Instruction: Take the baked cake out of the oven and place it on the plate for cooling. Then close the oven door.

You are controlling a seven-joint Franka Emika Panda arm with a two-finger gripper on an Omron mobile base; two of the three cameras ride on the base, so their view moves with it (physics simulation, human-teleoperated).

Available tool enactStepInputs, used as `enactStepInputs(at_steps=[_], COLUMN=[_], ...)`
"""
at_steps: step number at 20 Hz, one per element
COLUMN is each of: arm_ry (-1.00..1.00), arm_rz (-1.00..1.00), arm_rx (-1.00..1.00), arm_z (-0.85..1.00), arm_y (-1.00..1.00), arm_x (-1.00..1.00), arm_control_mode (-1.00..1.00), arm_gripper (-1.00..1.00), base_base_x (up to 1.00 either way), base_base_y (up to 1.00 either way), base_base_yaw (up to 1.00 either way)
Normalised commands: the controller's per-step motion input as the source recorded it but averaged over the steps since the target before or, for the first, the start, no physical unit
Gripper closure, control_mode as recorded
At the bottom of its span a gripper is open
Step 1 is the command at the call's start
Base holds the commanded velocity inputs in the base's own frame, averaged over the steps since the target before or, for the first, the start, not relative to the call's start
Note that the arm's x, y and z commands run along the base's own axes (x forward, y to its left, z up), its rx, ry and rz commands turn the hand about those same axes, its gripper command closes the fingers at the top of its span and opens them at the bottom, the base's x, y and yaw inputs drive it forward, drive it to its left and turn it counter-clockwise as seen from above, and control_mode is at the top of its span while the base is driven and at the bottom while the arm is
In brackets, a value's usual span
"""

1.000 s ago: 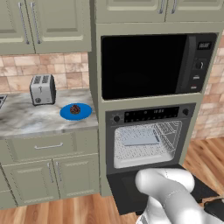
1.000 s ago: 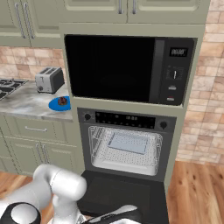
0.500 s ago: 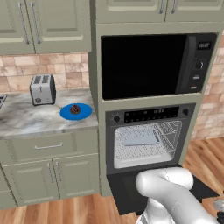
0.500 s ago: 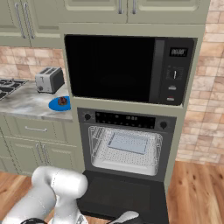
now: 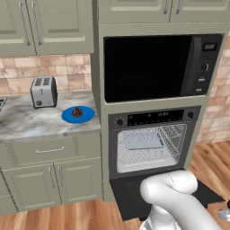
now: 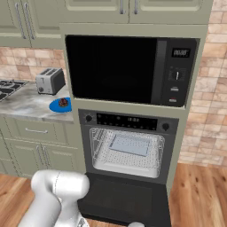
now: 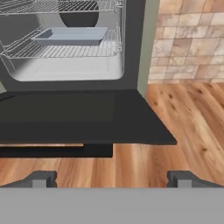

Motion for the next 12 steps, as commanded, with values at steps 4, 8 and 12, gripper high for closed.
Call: enactStepInputs(at_steps=[4, 8, 12], arm_ry=[-0.05, -0.06, -0.05], arm_rz=[0.00, 0.00, 0.00], arm_rx=[0.00, 0.00, 0.00], arm_z=[-0.50, -0.50, -0.48], arm_y=[-0.03, 0.00, 0.00], arm_x=[0.01, 0.09, 0.13], arm_control_mode=[-1.00, -1.00, -1.00], arm_gripper=[-1.00, -1.00, -1.00], base_base_x=[0.00, 0.00, 0.00], base_base_y=[0.00, 0.00, 0.00], base_base_yaw=[0.00, 0.00, 0.00])
